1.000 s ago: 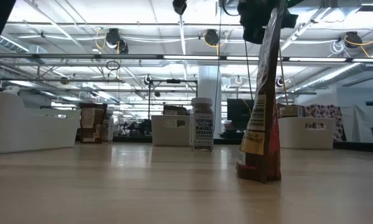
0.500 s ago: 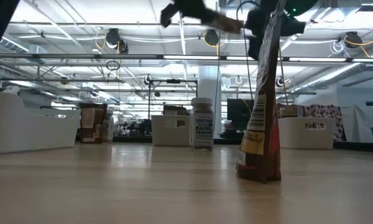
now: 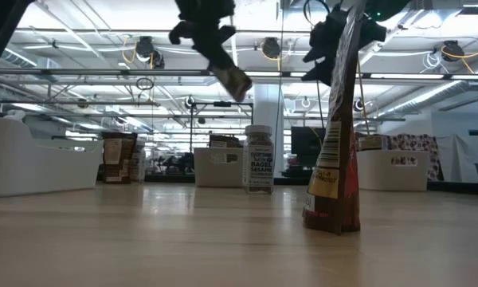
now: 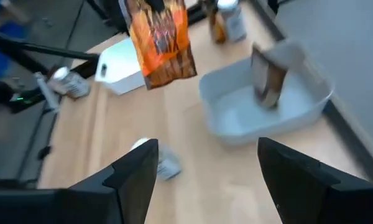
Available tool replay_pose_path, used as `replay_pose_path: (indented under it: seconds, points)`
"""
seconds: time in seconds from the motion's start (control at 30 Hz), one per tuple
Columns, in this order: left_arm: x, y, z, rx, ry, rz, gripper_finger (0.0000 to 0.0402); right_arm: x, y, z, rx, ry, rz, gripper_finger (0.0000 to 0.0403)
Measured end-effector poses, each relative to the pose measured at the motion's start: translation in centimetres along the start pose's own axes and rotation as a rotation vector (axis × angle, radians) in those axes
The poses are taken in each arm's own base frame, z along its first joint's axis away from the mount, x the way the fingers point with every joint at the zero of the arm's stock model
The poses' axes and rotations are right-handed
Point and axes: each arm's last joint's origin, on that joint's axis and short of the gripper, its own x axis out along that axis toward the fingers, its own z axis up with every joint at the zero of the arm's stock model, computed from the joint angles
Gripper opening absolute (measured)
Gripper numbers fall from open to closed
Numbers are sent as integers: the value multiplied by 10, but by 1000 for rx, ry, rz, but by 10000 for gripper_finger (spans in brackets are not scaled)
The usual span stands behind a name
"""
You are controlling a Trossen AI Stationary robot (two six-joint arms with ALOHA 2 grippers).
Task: Sort spices by type
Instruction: Adjust the orange spice pack
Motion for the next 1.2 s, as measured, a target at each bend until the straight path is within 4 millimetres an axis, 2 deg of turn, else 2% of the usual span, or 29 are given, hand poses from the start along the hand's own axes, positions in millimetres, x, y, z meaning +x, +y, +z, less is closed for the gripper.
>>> replay_pose_path:
  seconds: [0.23, 0.47, 0.57, 0.7, 0.83, 0.93, 1.1, 1.2]
  points:
    - [-3, -4, -24, -303, 122, -94, 0, -1, -3, 18, -76, -139, -35, 258]
    - [-4, -6, -31, -543, 173, -115, 0, -2, -1, 31, -173, -238, -49, 258]
    - [-5, -8, -35, -638, 208, -124, 0, 3, 6, 35, -235, -250, -54, 254]
    - [-8, -9, -45, -703, 253, -148, 0, 8, 25, 39, -362, -258, -89, 238]
    - [-7, -6, -60, -769, 285, -152, 0, 6, 41, 42, -439, -259, -223, 209]
    - [-3, -6, -74, -832, 317, -170, 0, -3, 54, 43, -466, -279, -286, 176]
    - [11, -13, -89, -882, 345, -248, 0, -21, 70, 38, -467, -279, -311, 108]
    - [16, -16, -90, -918, 359, -260, 0, -31, 78, 33, -460, -263, -314, 65]
